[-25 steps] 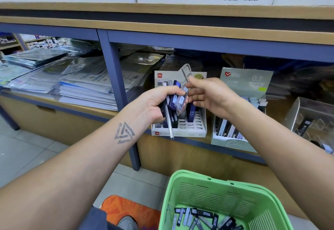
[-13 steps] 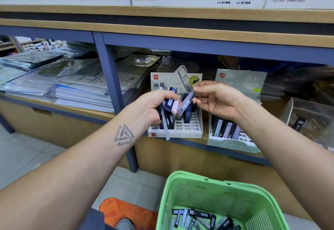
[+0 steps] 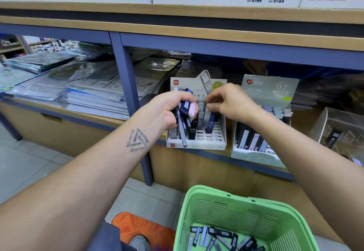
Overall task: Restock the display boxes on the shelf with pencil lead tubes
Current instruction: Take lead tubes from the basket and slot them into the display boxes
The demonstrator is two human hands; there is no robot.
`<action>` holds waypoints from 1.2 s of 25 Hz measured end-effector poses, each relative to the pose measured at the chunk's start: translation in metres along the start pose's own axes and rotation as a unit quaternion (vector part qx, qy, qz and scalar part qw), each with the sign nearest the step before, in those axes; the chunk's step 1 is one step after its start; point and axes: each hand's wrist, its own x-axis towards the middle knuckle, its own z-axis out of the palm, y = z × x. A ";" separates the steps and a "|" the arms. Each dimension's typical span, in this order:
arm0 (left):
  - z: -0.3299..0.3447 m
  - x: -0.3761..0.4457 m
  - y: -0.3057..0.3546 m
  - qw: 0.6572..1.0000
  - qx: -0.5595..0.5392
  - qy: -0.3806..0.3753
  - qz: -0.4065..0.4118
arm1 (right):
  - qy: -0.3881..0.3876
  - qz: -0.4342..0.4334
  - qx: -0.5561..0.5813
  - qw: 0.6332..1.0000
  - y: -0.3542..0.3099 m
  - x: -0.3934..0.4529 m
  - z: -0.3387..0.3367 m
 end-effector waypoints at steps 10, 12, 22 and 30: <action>-0.001 0.001 0.001 1.000 -0.007 0.004 0.000 | 0.053 -0.027 -0.052 0.997 0.004 -0.009 0.036; 0.000 0.002 0.001 1.000 0.000 0.006 0.001 | 0.053 -0.024 -0.045 0.997 0.004 -0.011 0.037; -0.001 0.004 0.000 1.000 -0.011 -0.004 -0.001 | 0.053 -0.039 -0.146 0.987 0.007 -0.005 0.045; 0.006 -0.002 -0.009 0.995 0.018 -0.089 -0.034 | 0.052 0.116 0.287 0.950 -0.001 -0.024 0.007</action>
